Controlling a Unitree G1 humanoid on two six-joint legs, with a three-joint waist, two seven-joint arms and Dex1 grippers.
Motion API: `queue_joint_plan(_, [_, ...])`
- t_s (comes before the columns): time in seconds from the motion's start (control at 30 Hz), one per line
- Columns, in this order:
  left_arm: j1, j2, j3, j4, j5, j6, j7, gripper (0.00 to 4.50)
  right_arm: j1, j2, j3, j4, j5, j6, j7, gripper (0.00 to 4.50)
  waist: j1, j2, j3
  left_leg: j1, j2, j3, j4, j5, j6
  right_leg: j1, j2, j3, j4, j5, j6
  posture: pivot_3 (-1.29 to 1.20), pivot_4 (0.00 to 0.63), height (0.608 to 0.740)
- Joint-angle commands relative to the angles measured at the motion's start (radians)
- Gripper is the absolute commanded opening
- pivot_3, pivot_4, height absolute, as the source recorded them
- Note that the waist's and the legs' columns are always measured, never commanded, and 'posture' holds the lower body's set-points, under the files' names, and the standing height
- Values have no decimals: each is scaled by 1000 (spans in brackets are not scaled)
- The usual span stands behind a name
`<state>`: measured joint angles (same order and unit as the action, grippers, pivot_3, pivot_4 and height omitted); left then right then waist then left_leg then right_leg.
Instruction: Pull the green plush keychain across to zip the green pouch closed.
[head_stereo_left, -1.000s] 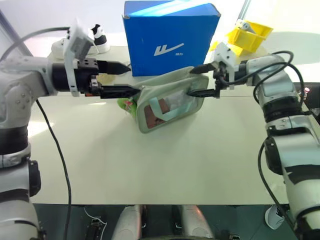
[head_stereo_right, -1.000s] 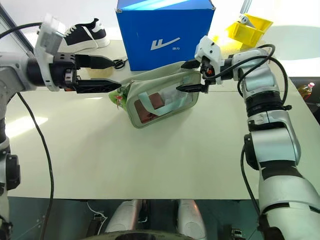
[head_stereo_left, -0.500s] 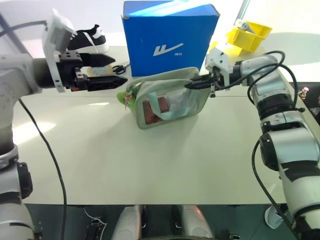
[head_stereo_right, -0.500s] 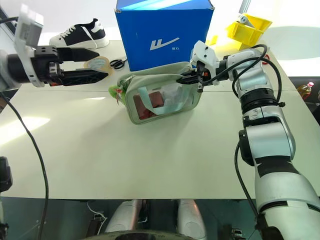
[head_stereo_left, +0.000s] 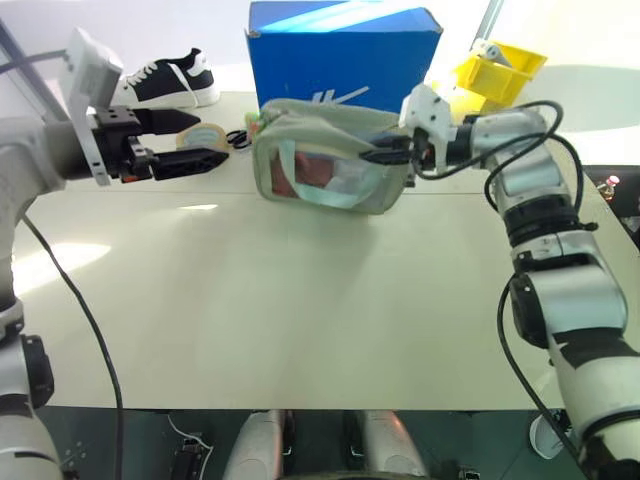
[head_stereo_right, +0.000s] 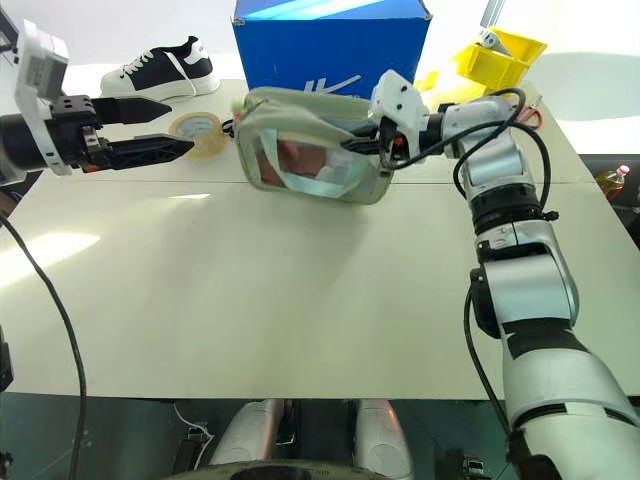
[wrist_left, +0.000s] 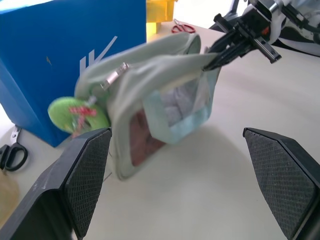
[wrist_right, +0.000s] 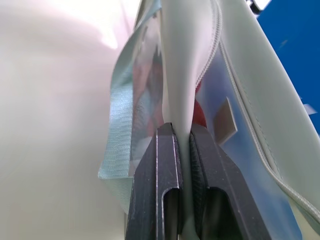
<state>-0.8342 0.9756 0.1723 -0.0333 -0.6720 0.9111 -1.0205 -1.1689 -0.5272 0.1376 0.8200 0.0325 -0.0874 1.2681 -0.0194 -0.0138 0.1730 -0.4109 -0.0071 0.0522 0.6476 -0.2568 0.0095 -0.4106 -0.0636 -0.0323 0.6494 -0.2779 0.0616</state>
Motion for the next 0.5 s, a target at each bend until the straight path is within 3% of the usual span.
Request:
queue_joint_plan(0.03, [-7, 8, 17, -6, 6, -20, 1, 4500, -18, -15, -24, -75, 32, 8, 26, 37, 0, 0, 0, 0, 0, 0, 0, 0, 0, 0, 0, 0, 0, 0, 0, 0, 150, 740])
queue_joint_plan(0.5, [20, 6, 27, -33, 6, -19, 18, 4500, 15, 16, -6, -177, 21, 176, -22, 37, -2, 0, 0, 0, 0, 0, 0, 0, 1, 0, 0, 0, 1, 0, 0, 0, 150, 740])
